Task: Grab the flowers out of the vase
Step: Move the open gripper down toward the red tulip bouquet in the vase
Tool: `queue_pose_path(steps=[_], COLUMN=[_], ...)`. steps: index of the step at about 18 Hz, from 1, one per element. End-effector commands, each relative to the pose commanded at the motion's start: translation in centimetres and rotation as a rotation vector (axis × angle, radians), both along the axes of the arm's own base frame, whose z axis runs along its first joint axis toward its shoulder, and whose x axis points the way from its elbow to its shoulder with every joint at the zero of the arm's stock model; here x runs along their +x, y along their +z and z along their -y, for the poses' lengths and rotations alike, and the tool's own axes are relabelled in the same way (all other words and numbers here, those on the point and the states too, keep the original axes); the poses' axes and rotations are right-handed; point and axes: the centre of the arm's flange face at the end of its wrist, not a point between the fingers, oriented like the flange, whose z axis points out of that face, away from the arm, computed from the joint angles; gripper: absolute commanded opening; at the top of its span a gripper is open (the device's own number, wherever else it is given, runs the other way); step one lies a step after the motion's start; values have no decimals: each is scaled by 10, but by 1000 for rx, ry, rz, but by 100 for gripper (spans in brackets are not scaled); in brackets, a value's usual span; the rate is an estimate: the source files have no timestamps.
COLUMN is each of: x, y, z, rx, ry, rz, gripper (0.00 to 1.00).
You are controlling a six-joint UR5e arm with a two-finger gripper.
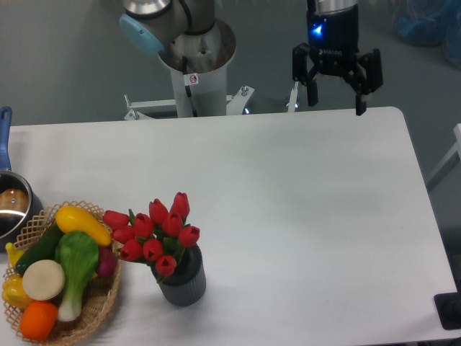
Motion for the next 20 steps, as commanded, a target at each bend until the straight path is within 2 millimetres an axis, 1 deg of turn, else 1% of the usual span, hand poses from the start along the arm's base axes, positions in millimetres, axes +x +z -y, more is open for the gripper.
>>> queue_pose_path(steps=[8, 12, 13, 15, 19, 20], x=[-1, 2, 3, 5, 8, 8], y=[-4, -19, -19, -25, -24, -20], z=[-4, -6, -6, -6, -15, -17], rx=[33, 104, 108, 114, 224, 254], ry=[-15, -8, -8, 3, 66, 85], rz=[22, 72, 73, 93, 182, 201], gripper=[100, 100, 100, 100, 100, 100])
